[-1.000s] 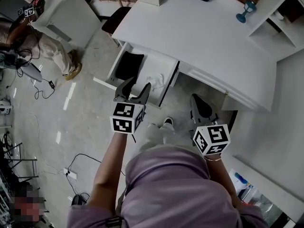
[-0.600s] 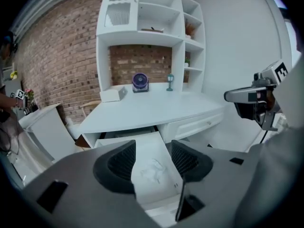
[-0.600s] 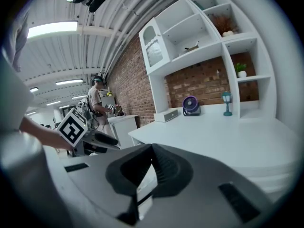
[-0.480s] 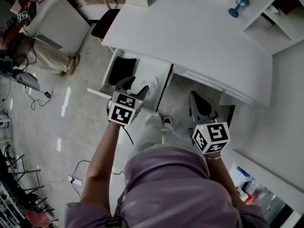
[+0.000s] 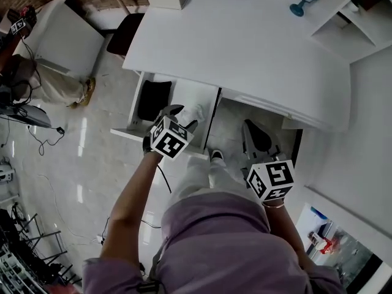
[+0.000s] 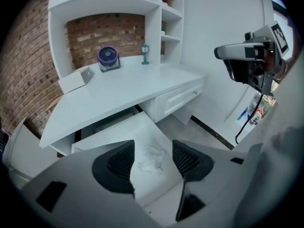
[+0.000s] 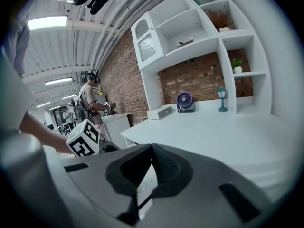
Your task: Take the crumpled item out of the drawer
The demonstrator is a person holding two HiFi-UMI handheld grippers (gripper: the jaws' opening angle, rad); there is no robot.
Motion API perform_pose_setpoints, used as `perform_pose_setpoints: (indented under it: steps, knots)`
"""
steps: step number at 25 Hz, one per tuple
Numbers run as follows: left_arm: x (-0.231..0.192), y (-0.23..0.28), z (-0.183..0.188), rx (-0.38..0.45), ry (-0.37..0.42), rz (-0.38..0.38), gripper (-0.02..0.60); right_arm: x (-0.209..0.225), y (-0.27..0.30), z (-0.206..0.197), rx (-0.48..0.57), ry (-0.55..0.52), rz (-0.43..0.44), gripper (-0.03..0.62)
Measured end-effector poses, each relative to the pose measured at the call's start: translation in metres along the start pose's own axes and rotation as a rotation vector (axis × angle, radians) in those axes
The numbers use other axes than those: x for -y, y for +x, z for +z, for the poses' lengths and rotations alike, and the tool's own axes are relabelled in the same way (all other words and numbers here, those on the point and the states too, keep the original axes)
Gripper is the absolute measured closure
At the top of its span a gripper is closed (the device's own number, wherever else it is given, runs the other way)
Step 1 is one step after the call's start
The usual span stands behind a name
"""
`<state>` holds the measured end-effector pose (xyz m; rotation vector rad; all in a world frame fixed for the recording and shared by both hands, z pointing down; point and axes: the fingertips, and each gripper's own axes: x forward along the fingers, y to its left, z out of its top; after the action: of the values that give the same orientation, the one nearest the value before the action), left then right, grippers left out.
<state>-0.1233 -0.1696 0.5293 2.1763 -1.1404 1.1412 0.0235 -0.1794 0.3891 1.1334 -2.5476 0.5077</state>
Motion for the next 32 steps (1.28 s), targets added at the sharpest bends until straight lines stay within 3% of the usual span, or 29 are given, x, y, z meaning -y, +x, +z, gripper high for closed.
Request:
perform_pose_setpoints:
  steps: [13,25,32]
  knots:
    - [0.004,0.067,-0.035,-0.169,0.143,-0.181,0.328,0.010,0.018,-0.009,-0.043,0.069,-0.135,0.591]
    - [0.008,0.123,-0.082,-0.350,0.311,-0.245,0.325,0.027,0.020,-0.019,-0.074,0.130,-0.253,0.591]
    - [0.013,0.141,-0.101,-0.405,0.306,-0.239,0.318,0.037,0.011,-0.022,-0.087,0.146,-0.291,0.591]
